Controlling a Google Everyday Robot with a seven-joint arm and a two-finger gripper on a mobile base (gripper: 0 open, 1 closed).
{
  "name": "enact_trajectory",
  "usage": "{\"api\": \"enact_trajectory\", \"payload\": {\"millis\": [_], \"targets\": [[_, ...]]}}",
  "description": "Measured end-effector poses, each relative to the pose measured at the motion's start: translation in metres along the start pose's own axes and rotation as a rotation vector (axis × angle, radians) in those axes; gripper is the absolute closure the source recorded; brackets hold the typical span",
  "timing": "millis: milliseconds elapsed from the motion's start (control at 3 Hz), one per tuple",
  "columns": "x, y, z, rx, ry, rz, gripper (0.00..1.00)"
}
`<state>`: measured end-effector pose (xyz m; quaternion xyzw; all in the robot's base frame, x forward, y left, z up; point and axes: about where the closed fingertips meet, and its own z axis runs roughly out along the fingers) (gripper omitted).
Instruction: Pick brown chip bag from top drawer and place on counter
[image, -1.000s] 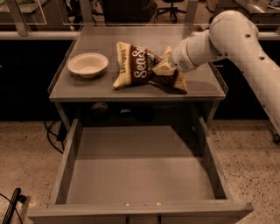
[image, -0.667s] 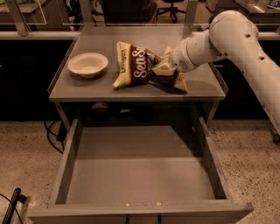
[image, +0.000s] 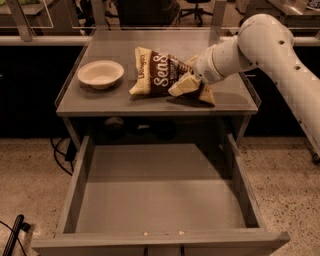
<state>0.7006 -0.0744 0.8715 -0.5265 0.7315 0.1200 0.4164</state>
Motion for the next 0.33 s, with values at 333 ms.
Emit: {"api": "enact_trajectory", "payload": {"millis": [333], "targets": [[0.0, 0.0, 0.0, 0.0, 0.0, 0.0, 0.0]]}}
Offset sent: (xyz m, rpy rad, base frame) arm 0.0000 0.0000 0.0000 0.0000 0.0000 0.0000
